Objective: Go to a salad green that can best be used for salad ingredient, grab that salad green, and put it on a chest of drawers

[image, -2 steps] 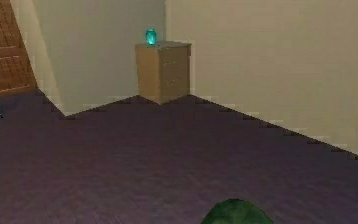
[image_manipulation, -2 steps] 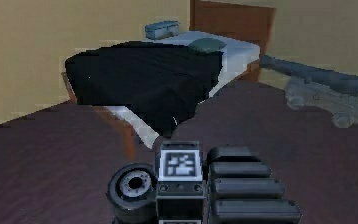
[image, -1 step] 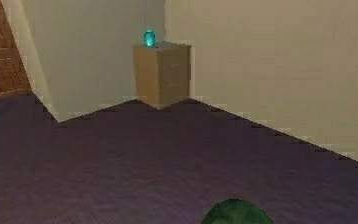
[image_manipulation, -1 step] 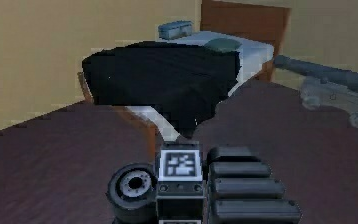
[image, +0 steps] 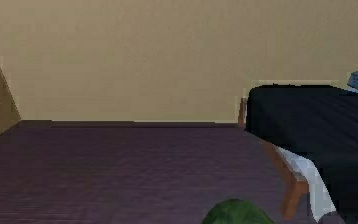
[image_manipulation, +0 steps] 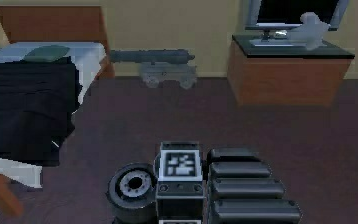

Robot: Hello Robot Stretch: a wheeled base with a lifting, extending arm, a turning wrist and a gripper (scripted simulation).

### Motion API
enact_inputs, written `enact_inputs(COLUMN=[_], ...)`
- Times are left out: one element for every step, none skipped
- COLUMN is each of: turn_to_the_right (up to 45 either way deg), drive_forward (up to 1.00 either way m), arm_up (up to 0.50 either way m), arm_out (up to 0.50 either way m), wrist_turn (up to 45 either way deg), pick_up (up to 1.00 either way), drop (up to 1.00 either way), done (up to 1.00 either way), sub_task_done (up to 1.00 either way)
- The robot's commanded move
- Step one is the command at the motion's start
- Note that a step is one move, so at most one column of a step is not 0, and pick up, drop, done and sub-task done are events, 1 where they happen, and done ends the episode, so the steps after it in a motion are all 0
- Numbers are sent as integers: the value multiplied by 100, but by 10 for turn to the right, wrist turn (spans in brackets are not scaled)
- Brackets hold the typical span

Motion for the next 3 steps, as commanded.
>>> enact_inputs(turn_to_the_right=[0,-390,0], drive_forward=[10,0,100], arm_up=[0,0,0], arm_out=[0,0,0], wrist_turn=[0,0,0], pick_up=[0,0,0], drop=[0,0,0], done=[0,0,0], sub_task_done=[0,0,0])
